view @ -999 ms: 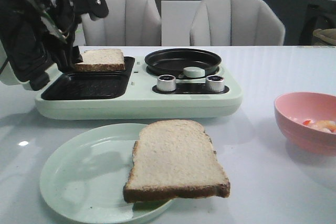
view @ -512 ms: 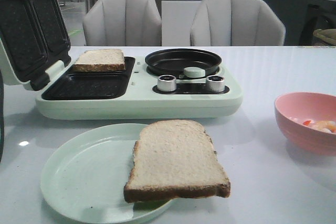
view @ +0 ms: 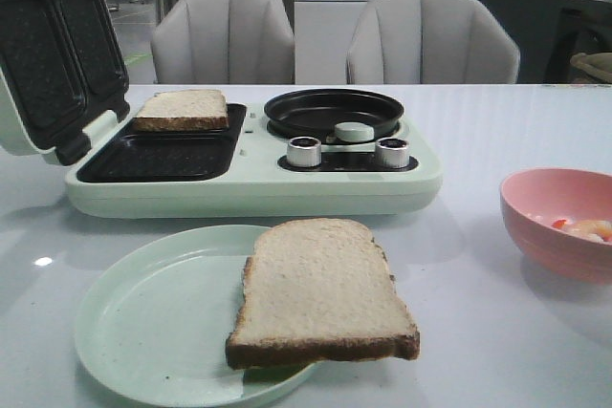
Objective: Make breakfast with bread and shrimp
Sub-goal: 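Open the left gripper and withdraw it from the sandwich maker, then reach the right gripper to the remaining bread slice and grasp it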
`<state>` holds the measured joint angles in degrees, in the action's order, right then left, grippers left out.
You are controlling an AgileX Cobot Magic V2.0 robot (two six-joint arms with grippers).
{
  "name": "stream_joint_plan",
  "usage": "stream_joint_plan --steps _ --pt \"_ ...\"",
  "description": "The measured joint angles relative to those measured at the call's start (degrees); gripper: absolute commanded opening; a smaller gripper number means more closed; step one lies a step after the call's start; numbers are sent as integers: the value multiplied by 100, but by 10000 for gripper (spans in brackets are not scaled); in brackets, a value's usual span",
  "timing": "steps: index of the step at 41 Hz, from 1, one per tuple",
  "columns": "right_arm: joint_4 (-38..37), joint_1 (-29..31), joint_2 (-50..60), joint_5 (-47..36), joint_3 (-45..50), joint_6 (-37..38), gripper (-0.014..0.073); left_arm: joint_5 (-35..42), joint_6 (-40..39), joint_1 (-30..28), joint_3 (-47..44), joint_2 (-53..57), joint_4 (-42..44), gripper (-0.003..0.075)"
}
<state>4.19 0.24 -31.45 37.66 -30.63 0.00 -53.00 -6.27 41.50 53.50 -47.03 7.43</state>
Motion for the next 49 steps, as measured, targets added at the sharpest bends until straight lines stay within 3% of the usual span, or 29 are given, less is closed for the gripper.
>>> stream_joint_plan --steps 7,16,19,24,33,41,49 --pt "11 0 0 0 0 0 529 139 30 0 -617 1003 -703 499" --pt "146 0 0 0 0 0 529 175 30 0 -988 1599 -850 499" --pt "501 0 -28 77 0 0 529 225 30 0 -1008 1623 -861 499" --pt "1522 0 -250 533 0 -239 529 360 30 0 -1023 1623 -871 499" --pt "3507 0 -1208 1409 21 -1772 529 481 30 0 -1023 1623 -871 499" --pt "5225 0 -2110 1364 222 -3254 529 509 30 0 -1023 1623 -871 499" --pt "6279 -428 -3032 807 234 -4241 529 513 30 0 -1023 1623 -882 499"
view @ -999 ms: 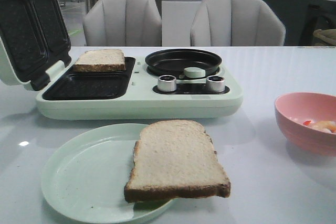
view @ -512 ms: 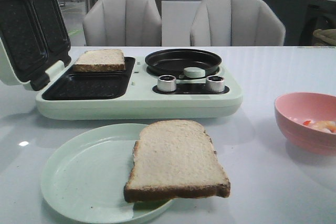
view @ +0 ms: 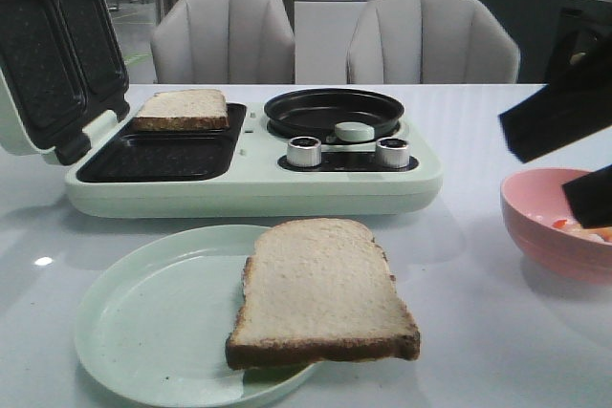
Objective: Make breakfast with bread and shrimp
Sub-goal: 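Reach the right gripper to the remaining bread slice and grasp it, then carry the bread with the right gripper onto the sandwich plate beside the first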
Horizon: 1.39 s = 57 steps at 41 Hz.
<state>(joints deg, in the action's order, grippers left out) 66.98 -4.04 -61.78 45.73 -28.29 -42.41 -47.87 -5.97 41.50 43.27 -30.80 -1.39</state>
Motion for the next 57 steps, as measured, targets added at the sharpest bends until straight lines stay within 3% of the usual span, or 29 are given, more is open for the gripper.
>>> stream_joint_plan --steps 11,23,36,48,57 --pt "433 -883 -1473 -1164 -273 -281 529 130 0 0 0 0 -10 499" --pt "578 -1230 -2911 -1194 -1012 -290 529 152 0 0 0 0 -10 499" --pt "698 -1399 -3740 -1194 -1577 -290 519 162 0 0 0 0 -21 499" --pt "782 -1399 -3899 -1162 -1672 -301 185 162 0 0 0 0 -21 498" --pt "816 -1399 -3899 -1133 -1696 -301 41 164 0 0 0 0 -21 498"
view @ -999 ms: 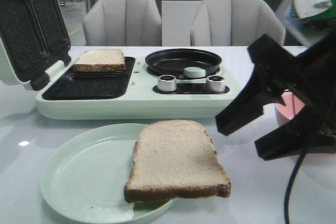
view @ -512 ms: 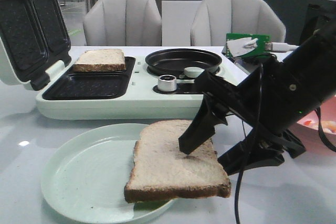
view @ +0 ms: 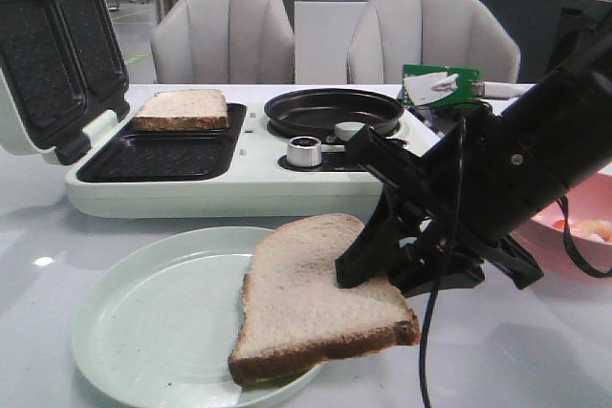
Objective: Make breakfast with bread and shrimp
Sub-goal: 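Carry the bread with the right gripper onto the sandwich plate beside the first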
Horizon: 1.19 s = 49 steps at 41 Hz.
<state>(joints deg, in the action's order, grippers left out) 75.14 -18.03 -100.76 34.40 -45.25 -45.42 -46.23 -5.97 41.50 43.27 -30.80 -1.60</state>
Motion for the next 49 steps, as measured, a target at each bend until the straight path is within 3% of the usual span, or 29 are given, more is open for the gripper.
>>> stream_joint_plan --steps 8,19,29,40,49 --pt "-137 -9 198 -36 0 0 17 0 0 0 0 0 -10 497" --pt "-285 -9 1293 -60 -60 0 17 0 0 0 0 0 -10 497" --pt "-41 -234 1607 85 -852 0 17 10 0 0 0 0 -10 497" --pt "36 -945 461 -371 -2425 0 17 10 0 0 0 0 -10 497" --pt "188 -1126 -1051 -425 -3973 0 32 10 0 0 0 0 -10 497"
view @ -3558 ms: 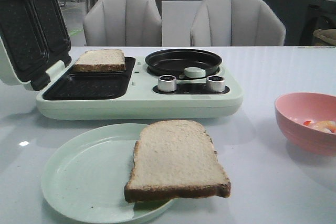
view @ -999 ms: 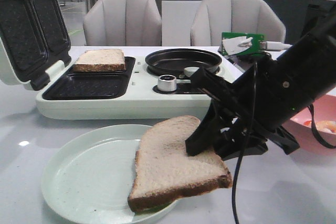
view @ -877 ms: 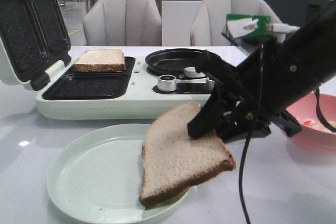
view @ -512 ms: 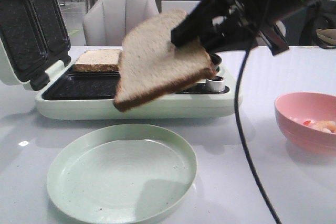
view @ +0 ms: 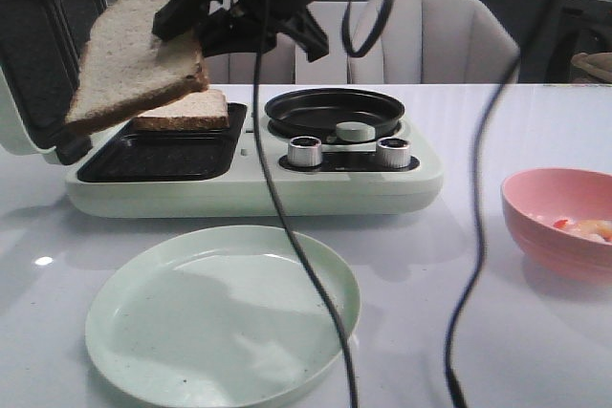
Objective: Make breakfast with bread and shrimp
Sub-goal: 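Carry the bread with the right gripper onto the sandwich plate beside the first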
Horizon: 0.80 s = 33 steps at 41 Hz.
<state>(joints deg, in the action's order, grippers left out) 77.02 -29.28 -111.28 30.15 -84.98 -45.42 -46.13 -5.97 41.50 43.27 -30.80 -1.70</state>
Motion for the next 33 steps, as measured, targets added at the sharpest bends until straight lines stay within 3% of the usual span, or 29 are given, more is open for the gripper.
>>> stream_joint_plan --steps 5,8,14,16,26,33 --pt "12 0 -739 -21 -677 0 110 0 0 0 0 0 0 497" --pt "25 0 -1041 -44 -950 0 211 0 0 0 0 0 0 497" --pt "24 0 -1307 -105 -1056 0 497 -10 0 0 0 0 0 497" --pt "24 0 -1312 -117 -1071 0 536 -10 0 0 0 0 0 497" --pt "-132 73 -1312 -151 -1082 82 479 -21 0 0 0 0 0 497" --pt "-1000 295 -1099 -126 -1082 687 468 -21 0 0 0 0 0 497"
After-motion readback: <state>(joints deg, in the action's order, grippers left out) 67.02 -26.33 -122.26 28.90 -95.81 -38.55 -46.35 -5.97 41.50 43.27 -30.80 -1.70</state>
